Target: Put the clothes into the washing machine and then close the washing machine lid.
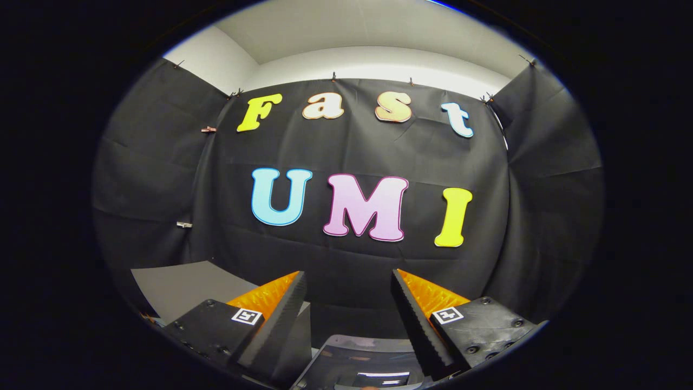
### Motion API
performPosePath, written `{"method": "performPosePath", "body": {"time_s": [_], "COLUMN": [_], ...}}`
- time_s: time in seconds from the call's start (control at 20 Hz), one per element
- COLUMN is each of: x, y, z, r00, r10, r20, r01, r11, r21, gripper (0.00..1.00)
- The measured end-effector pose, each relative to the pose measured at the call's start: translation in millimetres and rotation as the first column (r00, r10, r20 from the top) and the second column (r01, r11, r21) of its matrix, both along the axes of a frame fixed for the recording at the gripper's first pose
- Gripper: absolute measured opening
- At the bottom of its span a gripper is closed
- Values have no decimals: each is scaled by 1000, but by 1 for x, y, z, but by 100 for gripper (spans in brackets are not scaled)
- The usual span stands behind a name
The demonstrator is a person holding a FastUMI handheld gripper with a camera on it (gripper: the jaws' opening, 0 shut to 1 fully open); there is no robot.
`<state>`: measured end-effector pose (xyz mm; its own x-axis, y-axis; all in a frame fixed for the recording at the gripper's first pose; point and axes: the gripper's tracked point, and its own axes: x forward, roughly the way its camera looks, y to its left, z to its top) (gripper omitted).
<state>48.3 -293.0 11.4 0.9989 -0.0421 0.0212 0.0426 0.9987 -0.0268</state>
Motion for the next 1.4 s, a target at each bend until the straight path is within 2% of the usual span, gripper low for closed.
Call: {"method": "performPosePath", "body": {"time_s": [1.4], "x": [19], "y": [6], "z": [-2], "r00": [1000], "r10": [-1], "r20": [-19], "r01": [2], "r11": [1000], "r21": [14], "gripper": [98]}}
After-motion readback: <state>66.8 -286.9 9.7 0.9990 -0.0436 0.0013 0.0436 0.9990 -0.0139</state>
